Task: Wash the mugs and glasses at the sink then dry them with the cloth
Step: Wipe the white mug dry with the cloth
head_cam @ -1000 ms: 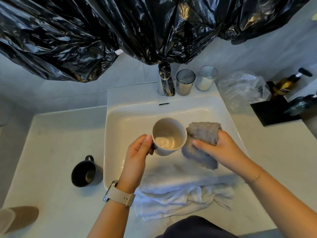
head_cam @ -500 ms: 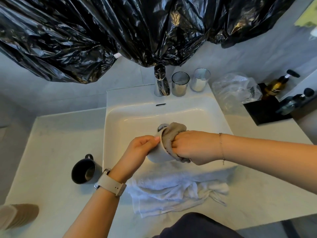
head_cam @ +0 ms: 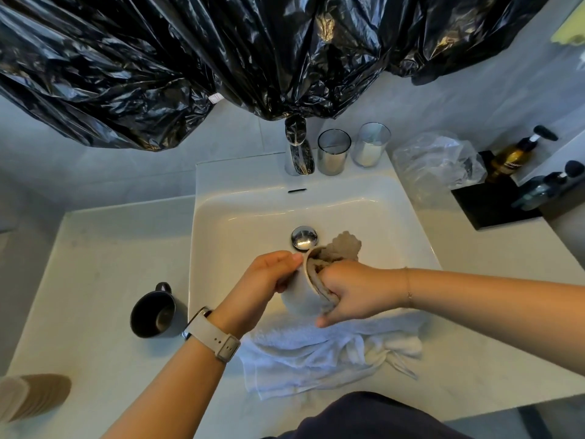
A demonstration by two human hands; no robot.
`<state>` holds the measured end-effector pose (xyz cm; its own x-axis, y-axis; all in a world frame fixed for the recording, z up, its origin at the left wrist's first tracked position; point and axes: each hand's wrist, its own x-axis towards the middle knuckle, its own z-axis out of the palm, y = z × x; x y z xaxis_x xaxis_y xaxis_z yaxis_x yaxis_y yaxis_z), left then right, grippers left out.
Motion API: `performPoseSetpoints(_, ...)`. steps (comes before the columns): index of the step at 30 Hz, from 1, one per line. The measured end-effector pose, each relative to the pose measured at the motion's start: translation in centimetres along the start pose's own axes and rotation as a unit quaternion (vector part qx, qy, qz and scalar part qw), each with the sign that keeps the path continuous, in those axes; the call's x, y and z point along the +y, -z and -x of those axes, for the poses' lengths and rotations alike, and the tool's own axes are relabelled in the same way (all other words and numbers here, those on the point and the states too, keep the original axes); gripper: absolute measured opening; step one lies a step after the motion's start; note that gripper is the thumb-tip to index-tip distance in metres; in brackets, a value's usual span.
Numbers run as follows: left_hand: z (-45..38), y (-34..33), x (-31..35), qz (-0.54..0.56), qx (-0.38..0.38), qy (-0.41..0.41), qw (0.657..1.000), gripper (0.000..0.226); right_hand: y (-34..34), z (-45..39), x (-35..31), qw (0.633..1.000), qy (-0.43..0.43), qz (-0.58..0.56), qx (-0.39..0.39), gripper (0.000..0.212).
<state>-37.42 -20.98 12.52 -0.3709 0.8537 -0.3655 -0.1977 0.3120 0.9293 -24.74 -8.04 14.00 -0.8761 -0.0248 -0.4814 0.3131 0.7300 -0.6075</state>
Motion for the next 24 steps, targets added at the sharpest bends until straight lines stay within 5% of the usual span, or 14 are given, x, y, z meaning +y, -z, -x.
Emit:
performPoseSetpoints(3, 0.3, -1.2, -0.5, -0.041, 0.016, -0.031, 0.999, 0.037, -1.4, -1.4, -0.6, 0.960, -0.099, -0.218, 0.145, 0.020)
performPoseSetpoints(6, 0.4, -1.6, -0.7, -0.064, 0.043, -0.050, 0.996, 0.036, -2.4, -2.6, -0.9, 0.936, -0.089, -0.260, 0.222, 0.029)
performPoseSetpoints(11, 0.0, 0.4, -0.7, 0.007, 0.025, -0.010, 1.000, 0.051, -1.7, -2.1, 0.2, 0.994, -0.006, -0.044, 0.100, 0.022)
performPoseSetpoints(15, -1.0, 1.0, 0.0, 0.128, 0.014, 0.042, 0.991, 0.044, 2.4, -1.4, 1.0, 0.992, 0.050, 0.112, 0.008, 0.042)
performPoseSetpoints(17, -1.5, 0.9, 0.5, 0.190, 0.021, 0.052, 0.980, 0.038, 3.7, -1.2, 0.5, 0.976, 0.086, 0.190, 0.067, 0.050)
performPoseSetpoints(20, -1.8, 0.5, 0.6, 0.274, 0.034, 0.040, 0.960, 0.037, 4.5, -0.1, -0.6, 0.917, 0.157, 0.263, 0.257, 0.058)
performPoseSetpoints(24, -1.3, -0.8, -0.2, 0.257, 0.043, -0.004, 0.965, 0.036, 3.3, 1.2, -0.5, 0.882, 0.159, 0.088, 0.436, 0.052)
